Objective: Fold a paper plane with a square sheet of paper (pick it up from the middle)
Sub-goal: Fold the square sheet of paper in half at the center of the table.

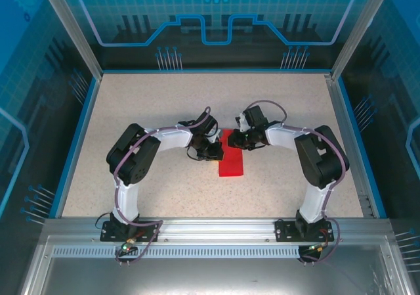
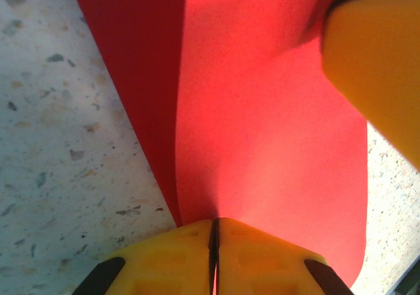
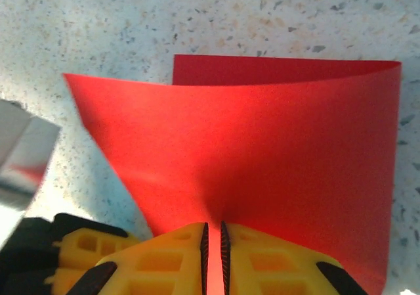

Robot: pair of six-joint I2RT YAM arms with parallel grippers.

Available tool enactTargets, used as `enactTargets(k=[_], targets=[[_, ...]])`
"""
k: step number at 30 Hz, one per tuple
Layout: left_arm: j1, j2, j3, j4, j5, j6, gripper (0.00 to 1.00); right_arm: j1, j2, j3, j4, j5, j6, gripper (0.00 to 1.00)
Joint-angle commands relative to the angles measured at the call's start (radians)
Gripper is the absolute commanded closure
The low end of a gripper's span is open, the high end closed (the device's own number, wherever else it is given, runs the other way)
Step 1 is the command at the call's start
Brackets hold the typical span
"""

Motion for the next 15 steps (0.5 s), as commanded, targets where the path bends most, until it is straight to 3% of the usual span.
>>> enactTargets(k=[1,15], targets=[[0.002,0.036,-0.056,-0.095,-0.116,0.029,0.9,-0.02,0.034,0.023,0.007,0.024,-0.009,0.84],[0.005,0.028,-0.06,-0.11,-0.122,0.036,0.9,-0.097,0.088,0.051,0.008,0.09,-0.034,0.85]])
